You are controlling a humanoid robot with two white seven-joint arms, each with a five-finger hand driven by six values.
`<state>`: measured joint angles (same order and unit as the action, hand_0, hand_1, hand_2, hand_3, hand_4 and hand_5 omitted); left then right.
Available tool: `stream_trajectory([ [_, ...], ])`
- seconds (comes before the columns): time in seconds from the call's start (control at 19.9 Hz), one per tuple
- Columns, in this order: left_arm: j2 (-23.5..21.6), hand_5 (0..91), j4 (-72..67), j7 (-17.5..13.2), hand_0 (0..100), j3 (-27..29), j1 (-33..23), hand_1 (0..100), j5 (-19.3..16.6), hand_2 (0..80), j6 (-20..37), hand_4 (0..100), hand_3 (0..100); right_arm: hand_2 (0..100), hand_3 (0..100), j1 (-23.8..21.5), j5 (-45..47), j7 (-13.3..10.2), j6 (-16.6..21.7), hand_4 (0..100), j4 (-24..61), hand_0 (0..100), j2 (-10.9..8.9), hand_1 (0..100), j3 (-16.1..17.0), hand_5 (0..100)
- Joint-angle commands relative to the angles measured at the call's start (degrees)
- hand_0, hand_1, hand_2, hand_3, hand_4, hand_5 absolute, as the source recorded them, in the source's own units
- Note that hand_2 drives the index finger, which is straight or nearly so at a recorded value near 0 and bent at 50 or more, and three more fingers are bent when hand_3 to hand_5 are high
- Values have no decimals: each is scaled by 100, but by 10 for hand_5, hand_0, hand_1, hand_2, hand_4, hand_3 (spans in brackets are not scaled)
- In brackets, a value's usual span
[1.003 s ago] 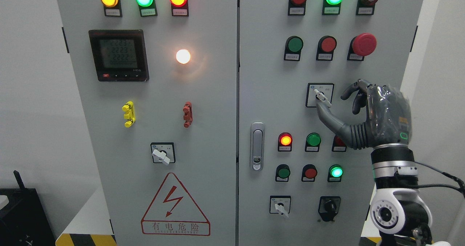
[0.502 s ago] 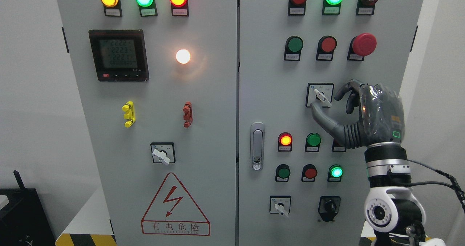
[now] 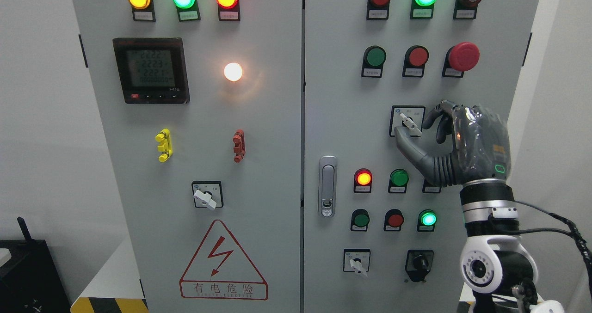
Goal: Rotate and turn off gray switch
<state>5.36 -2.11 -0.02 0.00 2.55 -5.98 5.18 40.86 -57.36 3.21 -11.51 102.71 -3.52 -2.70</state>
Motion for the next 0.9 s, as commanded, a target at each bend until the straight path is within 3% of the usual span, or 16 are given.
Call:
stream_trajectory([
  [0.0,1,0,0,2,120,185,0,389,0,0,0,0,0,628,921,19,-12,4,-1,819,-41,169,0,358,-82,893],
  [0.85,1,0,0,2,120,185,0,389,0,0,0,0,0,653,936,72,-83,4,-27,824,-146,163,0,365,-117,899],
])
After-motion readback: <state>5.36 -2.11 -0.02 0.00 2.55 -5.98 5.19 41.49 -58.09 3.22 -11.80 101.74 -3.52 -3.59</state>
